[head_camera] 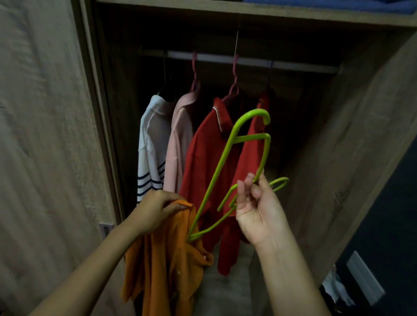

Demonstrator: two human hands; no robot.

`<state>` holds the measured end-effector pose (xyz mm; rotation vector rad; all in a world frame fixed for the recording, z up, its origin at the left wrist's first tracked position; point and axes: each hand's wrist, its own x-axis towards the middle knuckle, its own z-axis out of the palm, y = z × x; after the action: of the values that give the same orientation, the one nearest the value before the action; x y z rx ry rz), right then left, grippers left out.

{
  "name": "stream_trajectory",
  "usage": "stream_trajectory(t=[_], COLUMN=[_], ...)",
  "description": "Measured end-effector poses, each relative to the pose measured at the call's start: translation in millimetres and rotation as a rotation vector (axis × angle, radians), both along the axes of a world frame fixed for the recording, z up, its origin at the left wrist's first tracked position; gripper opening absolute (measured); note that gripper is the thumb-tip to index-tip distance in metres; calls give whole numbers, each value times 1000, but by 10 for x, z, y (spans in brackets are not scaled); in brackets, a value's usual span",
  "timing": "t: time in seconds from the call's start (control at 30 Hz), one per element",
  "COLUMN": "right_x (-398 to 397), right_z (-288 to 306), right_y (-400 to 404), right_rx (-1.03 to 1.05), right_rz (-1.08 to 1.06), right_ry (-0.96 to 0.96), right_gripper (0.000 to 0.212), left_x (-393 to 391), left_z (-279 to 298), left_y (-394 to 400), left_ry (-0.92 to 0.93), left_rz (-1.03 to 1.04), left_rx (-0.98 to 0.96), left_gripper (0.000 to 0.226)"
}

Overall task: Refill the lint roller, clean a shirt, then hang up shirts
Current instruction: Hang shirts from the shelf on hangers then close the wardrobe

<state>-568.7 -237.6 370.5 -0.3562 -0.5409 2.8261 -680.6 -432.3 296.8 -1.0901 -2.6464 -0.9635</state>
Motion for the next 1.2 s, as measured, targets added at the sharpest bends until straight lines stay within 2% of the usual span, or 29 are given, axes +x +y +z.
stream_trajectory(t=[0.2, 0.43, 0.5, 0.67, 0.87, 1.07, 1.2], right_x=[-144, -369, -404, -464, -394, -459, -404], right_z=[-183, -773, -913, -1199, -1220, -1271, -1244], right_y=[-73, -160, -156, -89, 101, 203, 58], right_rx=[-1, -96, -68, 163, 352, 524, 921], right_rz=[-63, -95, -93, -106, -197, -307, -280], right_ry=[-10, -169, -216, -297, -330, -408, -491], right_gripper=[30, 29, 29, 27, 24, 34, 40], left_x=[76, 171, 204, 200, 156, 285, 339], left_z=[26, 158, 192, 273, 285, 247, 210], left_y=[36, 66, 61, -27, -161, -162, -11], left_ry=[-49, -93, -92, -51, 29, 92, 127], left_rz=[-50, -63, -66, 27, 104, 115, 74], left_rx=[49, 145, 162, 238, 173, 182, 177], left_gripper=[18, 22, 22, 22, 20, 19, 17])
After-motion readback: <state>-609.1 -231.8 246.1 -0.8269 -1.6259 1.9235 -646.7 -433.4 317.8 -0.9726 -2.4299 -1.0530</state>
